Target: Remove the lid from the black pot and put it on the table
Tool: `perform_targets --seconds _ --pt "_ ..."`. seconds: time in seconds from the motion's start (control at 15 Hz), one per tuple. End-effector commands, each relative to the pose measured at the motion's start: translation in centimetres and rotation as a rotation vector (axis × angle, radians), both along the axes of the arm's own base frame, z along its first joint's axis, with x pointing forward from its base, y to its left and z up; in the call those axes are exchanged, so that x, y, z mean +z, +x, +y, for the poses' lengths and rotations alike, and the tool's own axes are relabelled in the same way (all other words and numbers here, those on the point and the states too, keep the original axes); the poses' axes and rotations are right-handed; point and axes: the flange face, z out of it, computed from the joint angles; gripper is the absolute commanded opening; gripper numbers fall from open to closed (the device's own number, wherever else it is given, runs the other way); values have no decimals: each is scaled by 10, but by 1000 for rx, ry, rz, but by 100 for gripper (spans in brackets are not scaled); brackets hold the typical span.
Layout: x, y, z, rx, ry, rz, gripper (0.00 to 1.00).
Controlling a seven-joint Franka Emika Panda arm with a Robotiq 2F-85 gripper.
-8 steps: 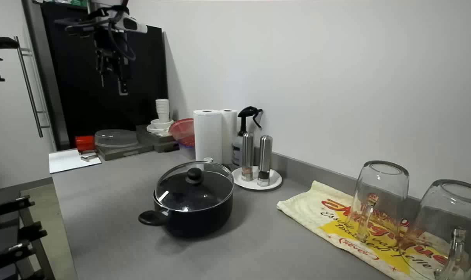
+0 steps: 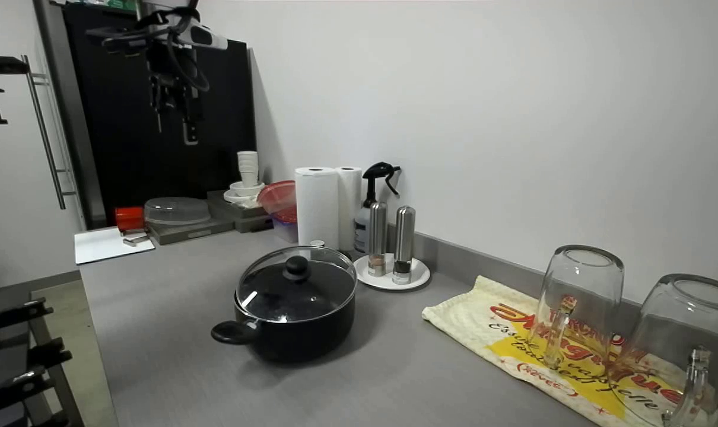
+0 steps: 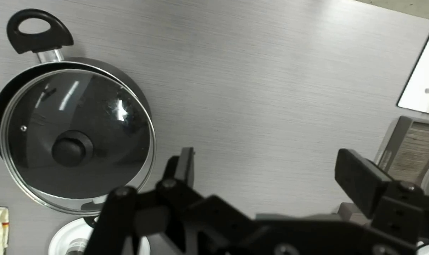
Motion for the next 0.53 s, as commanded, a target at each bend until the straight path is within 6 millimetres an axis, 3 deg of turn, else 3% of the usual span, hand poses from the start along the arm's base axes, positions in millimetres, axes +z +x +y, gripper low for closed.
perform_targets --seconds 0.0,0.27,0.47 --pt "10 36 -25 -37 13 22 100" --pt "17 83 -58 -113 1 19 100" --pt "-4 115 -84 -167 -33 42 100"
